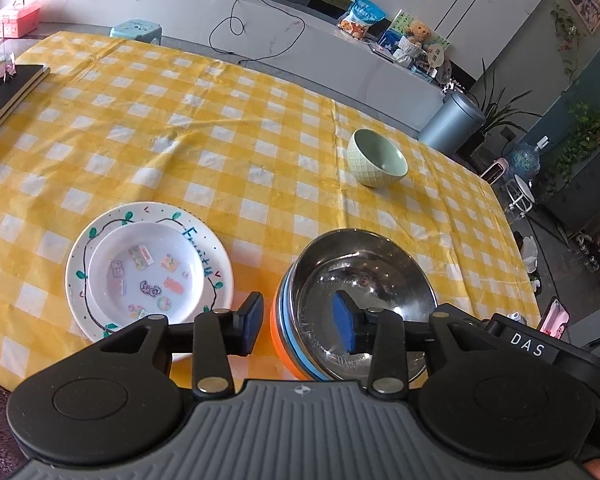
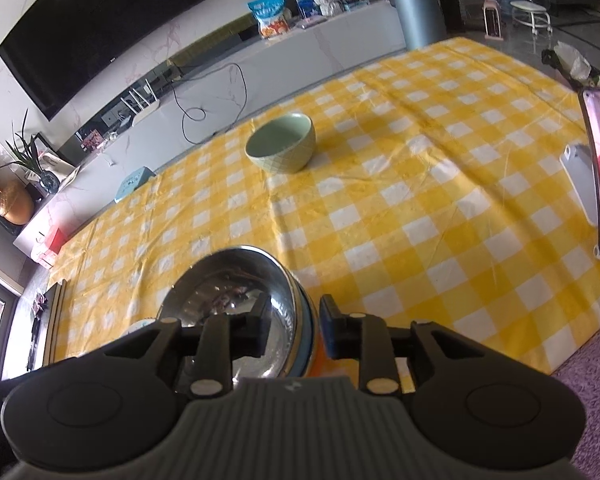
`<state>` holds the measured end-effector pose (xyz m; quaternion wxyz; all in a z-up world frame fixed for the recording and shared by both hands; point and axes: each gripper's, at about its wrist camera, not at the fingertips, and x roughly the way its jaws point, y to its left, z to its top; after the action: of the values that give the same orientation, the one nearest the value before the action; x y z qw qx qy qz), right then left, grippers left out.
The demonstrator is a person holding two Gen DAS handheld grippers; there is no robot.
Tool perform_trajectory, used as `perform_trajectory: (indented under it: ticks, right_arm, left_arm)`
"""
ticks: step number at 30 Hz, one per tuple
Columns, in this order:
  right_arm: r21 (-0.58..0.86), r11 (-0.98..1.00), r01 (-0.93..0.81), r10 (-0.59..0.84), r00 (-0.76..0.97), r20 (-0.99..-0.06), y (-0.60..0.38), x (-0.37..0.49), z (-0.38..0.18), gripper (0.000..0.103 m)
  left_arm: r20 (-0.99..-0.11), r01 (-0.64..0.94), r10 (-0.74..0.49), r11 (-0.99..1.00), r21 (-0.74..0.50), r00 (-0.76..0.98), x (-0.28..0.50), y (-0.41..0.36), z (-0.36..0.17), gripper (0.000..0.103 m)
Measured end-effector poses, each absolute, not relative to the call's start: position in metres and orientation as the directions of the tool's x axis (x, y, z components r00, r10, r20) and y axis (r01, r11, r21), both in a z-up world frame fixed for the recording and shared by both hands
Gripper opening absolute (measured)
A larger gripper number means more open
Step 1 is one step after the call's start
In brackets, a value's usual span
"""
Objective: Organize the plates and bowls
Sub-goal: 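Lower the blue bowl into the orange bowl and open both tools, then move both tools toward the pale green bowl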
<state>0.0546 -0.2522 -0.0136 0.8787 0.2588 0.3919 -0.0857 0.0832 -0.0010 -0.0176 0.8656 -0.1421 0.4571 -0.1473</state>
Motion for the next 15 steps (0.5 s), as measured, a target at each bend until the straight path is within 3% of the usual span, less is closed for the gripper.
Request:
perform_trajectory:
  ticks: [10, 15]
  right_arm:
    - [0.352, 0.881, 0.316, 0.036, 0.698, -0.715, -0.258, 0.065, -0.002, 0.028]
    - [0.315, 0.907, 0.28, 0.03, 0.703, -0.711, -0.263, 0.08, 0.004, 0.037]
  left_arm:
    - [-0.728, 0.203, -0.371, 0.928, -0.312, 0.576, 0.096, -0.007, 0.004, 0.05]
    - [-0.707, 0.279, -0.393, 0.919, -0.279, 0.588, 0.108, -0.021, 0.016, 0.057]
